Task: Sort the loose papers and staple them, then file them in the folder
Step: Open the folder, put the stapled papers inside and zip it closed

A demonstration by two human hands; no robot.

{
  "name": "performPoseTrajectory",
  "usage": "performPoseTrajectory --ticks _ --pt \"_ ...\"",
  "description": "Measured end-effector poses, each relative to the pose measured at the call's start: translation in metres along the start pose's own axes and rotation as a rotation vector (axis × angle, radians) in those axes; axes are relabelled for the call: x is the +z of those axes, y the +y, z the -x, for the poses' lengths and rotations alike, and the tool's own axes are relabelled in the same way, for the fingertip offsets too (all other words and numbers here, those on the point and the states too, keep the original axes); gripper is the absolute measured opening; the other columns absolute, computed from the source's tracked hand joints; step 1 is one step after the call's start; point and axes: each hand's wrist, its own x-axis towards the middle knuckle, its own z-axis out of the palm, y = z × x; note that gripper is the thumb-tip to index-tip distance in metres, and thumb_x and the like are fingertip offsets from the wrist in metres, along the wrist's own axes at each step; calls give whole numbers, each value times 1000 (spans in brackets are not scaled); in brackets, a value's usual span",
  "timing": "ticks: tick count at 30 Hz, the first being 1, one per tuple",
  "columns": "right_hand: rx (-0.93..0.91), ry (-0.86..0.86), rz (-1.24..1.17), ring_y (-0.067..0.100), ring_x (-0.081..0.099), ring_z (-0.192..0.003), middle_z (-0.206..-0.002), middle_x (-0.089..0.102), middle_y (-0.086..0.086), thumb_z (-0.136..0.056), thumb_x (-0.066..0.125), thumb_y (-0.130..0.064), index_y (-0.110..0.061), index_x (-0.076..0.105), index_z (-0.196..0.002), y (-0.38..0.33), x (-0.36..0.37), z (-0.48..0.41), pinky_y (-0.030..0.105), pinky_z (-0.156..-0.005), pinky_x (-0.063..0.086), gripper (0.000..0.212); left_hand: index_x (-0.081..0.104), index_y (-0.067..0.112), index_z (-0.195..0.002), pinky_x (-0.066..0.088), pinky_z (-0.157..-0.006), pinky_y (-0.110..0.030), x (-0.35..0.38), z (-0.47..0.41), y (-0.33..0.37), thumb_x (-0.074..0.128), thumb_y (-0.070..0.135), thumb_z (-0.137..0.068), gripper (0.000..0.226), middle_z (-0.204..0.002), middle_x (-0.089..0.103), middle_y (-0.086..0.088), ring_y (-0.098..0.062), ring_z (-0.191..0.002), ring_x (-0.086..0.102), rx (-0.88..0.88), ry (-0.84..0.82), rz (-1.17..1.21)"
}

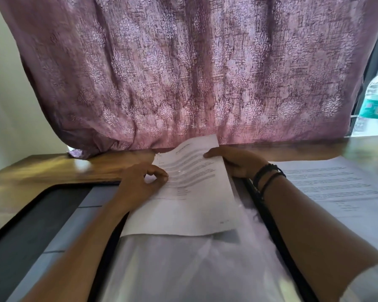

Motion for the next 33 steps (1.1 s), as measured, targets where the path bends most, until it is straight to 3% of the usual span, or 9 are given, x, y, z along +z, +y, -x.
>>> performPoseTrajectory --ticks 5,10,13,15,20,24,27,30,33 --pt "-17 14 3 29 67 -98 -123 65 20 -94 60 -15 -1 55 -128 -2 0 2 38 -83 58 37 73 33 -76 47 -78 -26 2 0 2 79 21 -76 13 -83 71 18 -7 -83 64 5 12 -11" --pt "-50 97 14 34 67 -104 -120 66 20 -91 62 -6 4 52 -130 2 -3 -5 39 -81 59 41 73 35 -75 48 -74 -27 0 -2 4 72 39 -72 6 -80 73 12 -5 -79 65 32 33 -5" --pt "14 46 6 29 71 -80 -111 69 20 -89 55 -1 4 57 -120 -2 0 2 34 -70 61 32 73 33 -76 43 -67 -25 1 -1 5 77 27 -76 8 -79 72 11 -4 -73 61 28 34 -7" --pt "24 -6 3 26 71 -73 -107 69 19 -89 51 0 1 59 -116 -5 0 8 31 -65 61 28 74 32 -77 41 -65 -23 2 -2 5 77 30 -75 4 -79 72 11 -2 -72 61 27 29 -7" --pt "-107 -6 -38 25 72 -75 -106 67 18 -94 52 0 -11 50 -117 -2 -1 6 32 -62 61 26 77 26 -81 44 -70 -25 1 -1 6 78 21 -78 6 -82 72 11 -6 -81 64 40 21 -41" --pt "-112 -8 -12 24 72 -80 -117 64 22 -98 52 -10 4 51 -129 3 -5 0 32 -67 61 34 76 28 -81 44 -69 -23 2 -1 7 78 19 -78 9 -84 72 10 -7 -81 64 31 21 -6" --pt "-99 -10 74 26 71 -80 -116 63 27 -94 53 -5 7 56 -119 4 -5 -4 34 -71 61 27 75 31 -80 39 -68 -21 3 0 5 77 19 -78 12 -83 72 10 -7 -80 62 24 13 19" --pt "-94 32 118 24 70 -73 -101 66 17 -91 56 2 -8 58 -100 0 -1 -3 32 -65 61 13 75 30 -79 37 -67 -19 2 0 7 77 19 -78 11 -83 72 10 -4 -78 62 14 30 13" --pt "-49 -67 197 24 71 -82 -114 68 17 -92 54 0 -7 62 -114 -2 0 -1 32 -70 61 24 75 27 -80 40 -67 -20 2 1 10 77 18 -78 9 -82 72 10 -4 -78 63 21 40 -5"
